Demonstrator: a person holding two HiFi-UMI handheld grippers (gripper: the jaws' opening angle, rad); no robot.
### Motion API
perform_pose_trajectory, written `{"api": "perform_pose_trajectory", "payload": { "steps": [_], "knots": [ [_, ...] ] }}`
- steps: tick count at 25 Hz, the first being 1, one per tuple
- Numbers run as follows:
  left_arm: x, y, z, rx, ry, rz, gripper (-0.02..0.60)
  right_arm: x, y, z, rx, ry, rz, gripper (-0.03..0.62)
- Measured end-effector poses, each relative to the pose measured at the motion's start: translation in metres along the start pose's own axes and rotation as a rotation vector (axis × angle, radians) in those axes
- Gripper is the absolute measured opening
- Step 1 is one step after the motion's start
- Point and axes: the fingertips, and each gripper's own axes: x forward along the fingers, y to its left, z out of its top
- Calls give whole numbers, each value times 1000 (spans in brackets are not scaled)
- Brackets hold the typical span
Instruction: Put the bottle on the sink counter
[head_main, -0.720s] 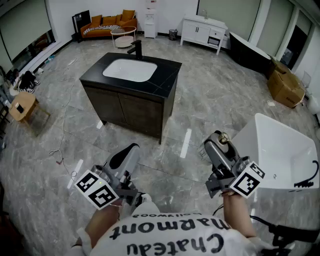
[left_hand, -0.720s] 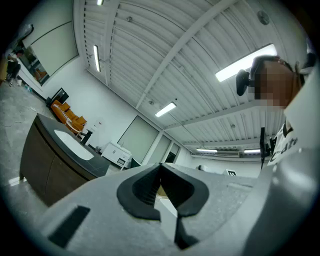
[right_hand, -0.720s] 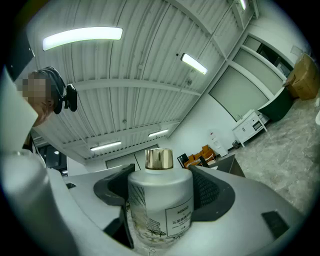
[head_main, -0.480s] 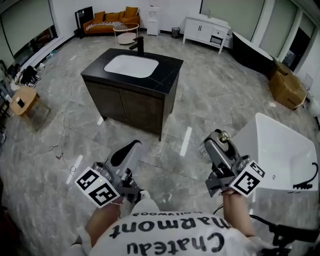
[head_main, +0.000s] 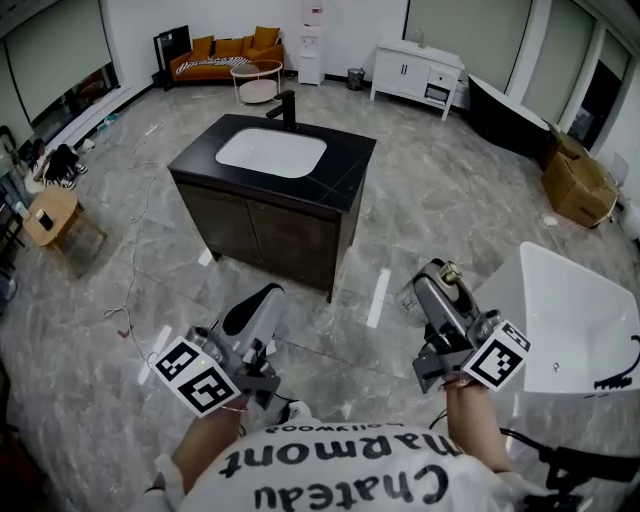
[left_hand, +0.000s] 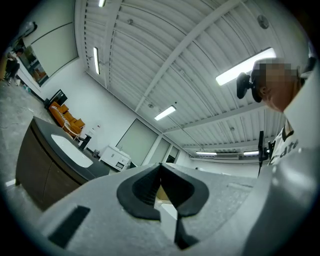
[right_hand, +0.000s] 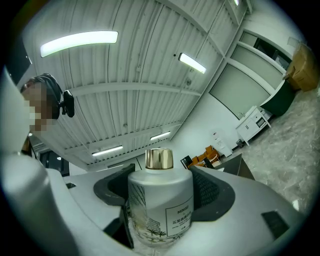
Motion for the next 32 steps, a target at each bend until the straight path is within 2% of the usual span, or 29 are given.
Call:
{"api": "perform_pose_trajectory", "payload": {
  "steps": [6, 10, 16, 22, 27, 32],
  "knots": [
    [18, 41, 16, -2, 67, -65, 15, 58, -11, -8, -21, -13, -30, 344],
    [25, 68, 25, -10, 70, -104, 15, 91, -19, -17, -9, -16, -42, 344],
    [25, 106, 30, -18, 78, -67, 15, 129, -32, -37, 5, 49, -60, 344],
    [36, 156, 27, -55, 85, -9, 15, 174, -66, -56, 23, 97, -52, 344],
    [65, 196, 38, -50, 60, 35, 15, 223, -103, -49, 16, 108, -12, 344],
    [113, 234, 52, -40, 39, 43, 15, 275, -156, -36, 23, 128, 2, 344]
  ]
}}
